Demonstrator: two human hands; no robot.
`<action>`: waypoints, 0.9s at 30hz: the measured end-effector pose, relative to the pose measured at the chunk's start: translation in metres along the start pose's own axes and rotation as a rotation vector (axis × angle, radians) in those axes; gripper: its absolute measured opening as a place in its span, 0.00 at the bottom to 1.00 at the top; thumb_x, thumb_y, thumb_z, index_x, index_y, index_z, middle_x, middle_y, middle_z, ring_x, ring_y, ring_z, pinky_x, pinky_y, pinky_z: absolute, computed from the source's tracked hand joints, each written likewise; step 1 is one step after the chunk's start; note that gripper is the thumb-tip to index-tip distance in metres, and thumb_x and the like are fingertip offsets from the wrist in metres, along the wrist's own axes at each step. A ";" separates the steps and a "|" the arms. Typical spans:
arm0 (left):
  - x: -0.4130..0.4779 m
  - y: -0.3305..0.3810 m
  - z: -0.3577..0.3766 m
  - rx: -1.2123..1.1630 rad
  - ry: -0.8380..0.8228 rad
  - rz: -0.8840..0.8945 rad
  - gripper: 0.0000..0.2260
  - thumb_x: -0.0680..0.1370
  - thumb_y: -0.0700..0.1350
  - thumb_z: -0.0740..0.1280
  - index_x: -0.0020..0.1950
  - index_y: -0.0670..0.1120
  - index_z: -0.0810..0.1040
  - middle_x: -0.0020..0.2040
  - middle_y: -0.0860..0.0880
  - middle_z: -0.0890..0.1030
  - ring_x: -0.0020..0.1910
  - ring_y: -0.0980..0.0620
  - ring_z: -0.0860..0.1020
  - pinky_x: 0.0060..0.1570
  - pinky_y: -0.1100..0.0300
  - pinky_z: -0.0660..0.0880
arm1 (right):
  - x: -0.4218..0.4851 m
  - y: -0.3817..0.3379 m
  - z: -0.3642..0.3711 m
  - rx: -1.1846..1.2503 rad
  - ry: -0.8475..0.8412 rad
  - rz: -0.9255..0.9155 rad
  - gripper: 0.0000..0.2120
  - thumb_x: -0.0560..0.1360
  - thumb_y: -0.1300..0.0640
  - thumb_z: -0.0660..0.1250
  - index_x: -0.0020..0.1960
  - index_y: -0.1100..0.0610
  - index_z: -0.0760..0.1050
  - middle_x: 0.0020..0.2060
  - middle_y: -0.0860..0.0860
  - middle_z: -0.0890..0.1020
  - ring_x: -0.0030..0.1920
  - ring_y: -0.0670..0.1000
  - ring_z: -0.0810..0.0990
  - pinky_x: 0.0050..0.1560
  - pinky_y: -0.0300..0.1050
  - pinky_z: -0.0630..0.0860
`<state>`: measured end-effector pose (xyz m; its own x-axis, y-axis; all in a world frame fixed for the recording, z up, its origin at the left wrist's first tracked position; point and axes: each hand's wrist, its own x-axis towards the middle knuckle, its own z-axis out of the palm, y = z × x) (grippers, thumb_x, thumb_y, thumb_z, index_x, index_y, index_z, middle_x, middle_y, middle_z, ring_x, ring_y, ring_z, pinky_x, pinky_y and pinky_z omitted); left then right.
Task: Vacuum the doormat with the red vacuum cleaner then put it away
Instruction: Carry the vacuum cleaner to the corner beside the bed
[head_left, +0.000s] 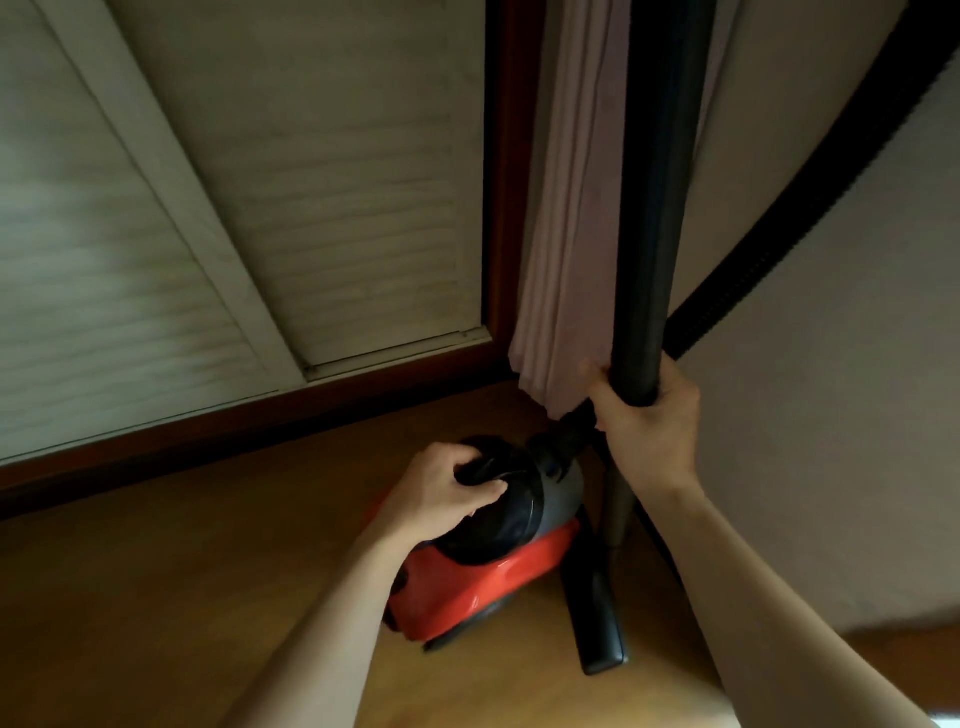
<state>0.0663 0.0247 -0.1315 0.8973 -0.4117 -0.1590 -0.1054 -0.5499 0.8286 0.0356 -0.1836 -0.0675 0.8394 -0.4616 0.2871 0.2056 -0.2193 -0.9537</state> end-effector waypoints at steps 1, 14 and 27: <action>-0.009 0.008 -0.007 0.004 0.028 -0.009 0.12 0.74 0.49 0.73 0.32 0.49 0.78 0.26 0.53 0.78 0.26 0.57 0.78 0.30 0.58 0.72 | 0.000 -0.017 0.003 -0.016 -0.022 0.009 0.13 0.75 0.63 0.74 0.37 0.54 0.73 0.33 0.67 0.73 0.33 0.54 0.73 0.34 0.52 0.73; -0.147 0.240 -0.191 -0.150 0.218 -0.174 0.15 0.72 0.50 0.76 0.30 0.46 0.77 0.21 0.53 0.75 0.18 0.58 0.71 0.21 0.65 0.62 | 0.041 -0.350 0.019 -0.081 -0.238 0.005 0.13 0.73 0.53 0.76 0.38 0.58 0.75 0.31 0.62 0.77 0.32 0.62 0.75 0.30 0.57 0.74; -0.298 0.427 -0.319 -0.252 0.409 -0.292 0.09 0.68 0.58 0.72 0.32 0.55 0.79 0.21 0.55 0.72 0.20 0.59 0.68 0.24 0.59 0.62 | 0.005 -0.607 0.017 -0.069 -0.285 0.003 0.20 0.70 0.50 0.76 0.38 0.65 0.73 0.28 0.58 0.73 0.29 0.56 0.70 0.29 0.56 0.73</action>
<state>-0.1096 0.1445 0.4406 0.9724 0.0744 -0.2213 0.2326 -0.3873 0.8921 -0.0768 -0.0378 0.5111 0.9495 -0.2044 0.2382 0.1763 -0.2807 -0.9435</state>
